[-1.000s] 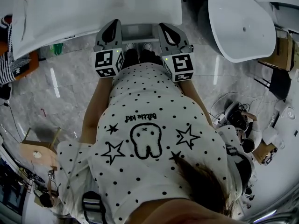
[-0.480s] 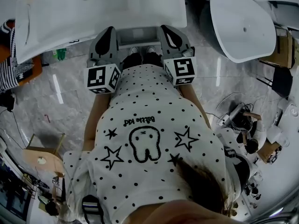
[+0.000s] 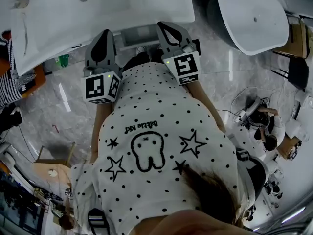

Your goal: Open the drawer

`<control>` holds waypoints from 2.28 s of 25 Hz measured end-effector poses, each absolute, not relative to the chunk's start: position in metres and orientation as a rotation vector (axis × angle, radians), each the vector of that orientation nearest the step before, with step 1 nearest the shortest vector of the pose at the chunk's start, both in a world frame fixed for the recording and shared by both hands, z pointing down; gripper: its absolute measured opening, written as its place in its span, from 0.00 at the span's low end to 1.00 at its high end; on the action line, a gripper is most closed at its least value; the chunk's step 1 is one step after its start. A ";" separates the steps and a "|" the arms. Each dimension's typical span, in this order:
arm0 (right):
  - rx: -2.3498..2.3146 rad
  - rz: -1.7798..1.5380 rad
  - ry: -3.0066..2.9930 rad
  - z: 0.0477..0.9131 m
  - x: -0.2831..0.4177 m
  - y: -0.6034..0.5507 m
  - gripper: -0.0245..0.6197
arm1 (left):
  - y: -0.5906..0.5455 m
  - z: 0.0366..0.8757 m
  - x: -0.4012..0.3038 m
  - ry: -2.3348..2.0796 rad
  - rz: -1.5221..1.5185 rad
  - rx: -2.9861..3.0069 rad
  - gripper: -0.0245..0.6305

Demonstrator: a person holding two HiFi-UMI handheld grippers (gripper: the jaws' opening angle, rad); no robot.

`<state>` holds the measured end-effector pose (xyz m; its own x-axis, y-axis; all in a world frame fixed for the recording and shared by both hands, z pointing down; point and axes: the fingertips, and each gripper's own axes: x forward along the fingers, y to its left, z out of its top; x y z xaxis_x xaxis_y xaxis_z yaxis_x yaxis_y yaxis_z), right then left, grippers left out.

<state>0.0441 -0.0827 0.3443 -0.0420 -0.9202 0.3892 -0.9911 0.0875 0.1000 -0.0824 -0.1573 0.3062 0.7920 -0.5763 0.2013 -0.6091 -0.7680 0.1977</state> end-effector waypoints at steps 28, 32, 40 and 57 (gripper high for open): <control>1.831 0.221 -2.075 0.333 0.033 -0.100 0.06 | -0.164 0.291 -0.060 -0.818 0.176 2.834 0.04; 1.837 0.223 -2.069 0.332 0.035 -0.100 0.06 | -0.165 0.291 -0.060 -0.821 0.174 2.827 0.04; 1.849 0.218 -2.057 0.332 0.038 -0.099 0.06 | -0.169 0.292 -0.060 -0.832 0.166 2.805 0.04; 1.878 0.214 -2.040 0.329 0.044 -0.097 0.06 | -0.169 0.292 -0.060 -0.833 0.167 2.799 0.04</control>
